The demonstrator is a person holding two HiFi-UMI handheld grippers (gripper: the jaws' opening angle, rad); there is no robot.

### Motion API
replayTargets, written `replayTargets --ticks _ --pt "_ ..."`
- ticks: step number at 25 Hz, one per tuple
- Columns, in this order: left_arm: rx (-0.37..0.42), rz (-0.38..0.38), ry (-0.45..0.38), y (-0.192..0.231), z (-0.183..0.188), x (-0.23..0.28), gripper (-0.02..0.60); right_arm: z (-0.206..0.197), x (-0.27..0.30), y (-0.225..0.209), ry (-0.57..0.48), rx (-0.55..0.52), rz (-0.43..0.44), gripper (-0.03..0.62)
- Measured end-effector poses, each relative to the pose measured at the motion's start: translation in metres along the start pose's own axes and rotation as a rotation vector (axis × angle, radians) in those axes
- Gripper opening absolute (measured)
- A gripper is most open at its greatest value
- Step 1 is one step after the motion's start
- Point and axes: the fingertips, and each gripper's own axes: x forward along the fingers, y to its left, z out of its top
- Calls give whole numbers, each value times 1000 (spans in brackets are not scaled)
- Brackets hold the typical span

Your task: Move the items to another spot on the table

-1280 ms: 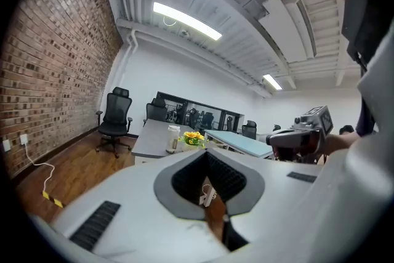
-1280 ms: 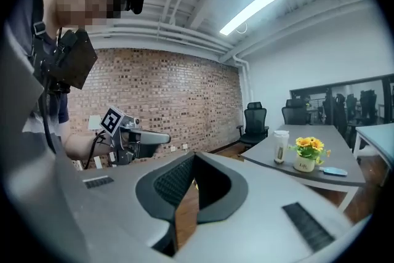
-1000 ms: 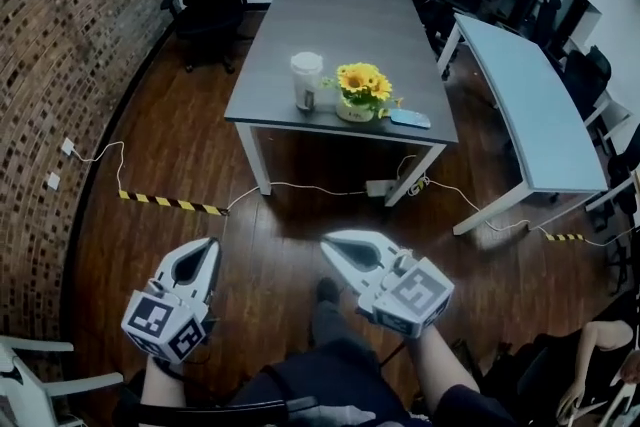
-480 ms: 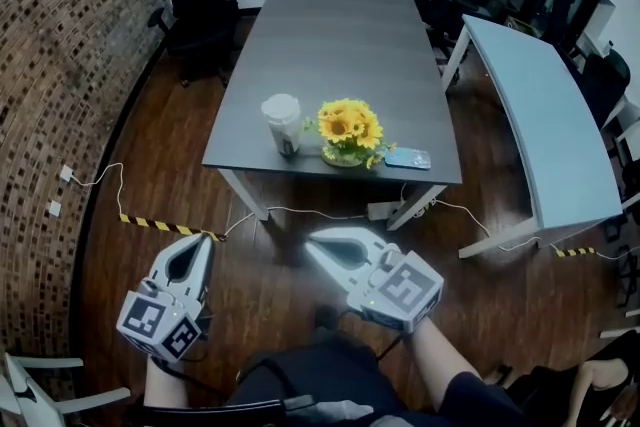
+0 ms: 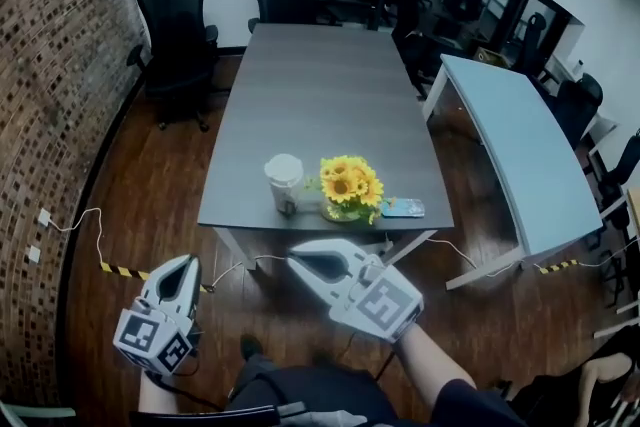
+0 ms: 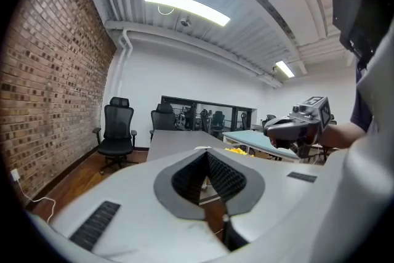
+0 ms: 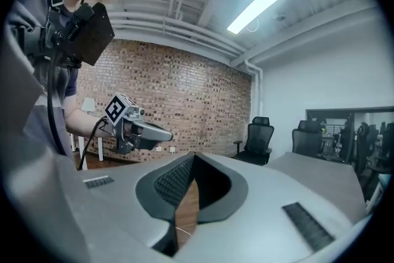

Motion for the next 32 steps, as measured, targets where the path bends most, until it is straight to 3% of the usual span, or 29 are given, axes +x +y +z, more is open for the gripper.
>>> replayTargets --ticks 6,10,15,19,23,27,32 --pt "-17 -55 -45 88 15 -7 6 20 82 5 18 12 -69 6" --pt "-28 -90 -25 131 9 -8 6 18 123 10 45 -2 -119 5" --pt "62 -187 25 139 1 1 6 9 143 21 80 -7 -123 5" --pt "119 -186 49 151 7 8 6 7 156 15 106 2 -137 5" --pt "93 -130 19 175 6 21 6 -7 167 8 149 -30 -139 5" --pt "12 -146 -12 191 19 51 6 -12 183 -27 129 -1 -171 5" --pt "7 -188 63 196 19 89 6 -25 194 -72 103 78 -234 5"
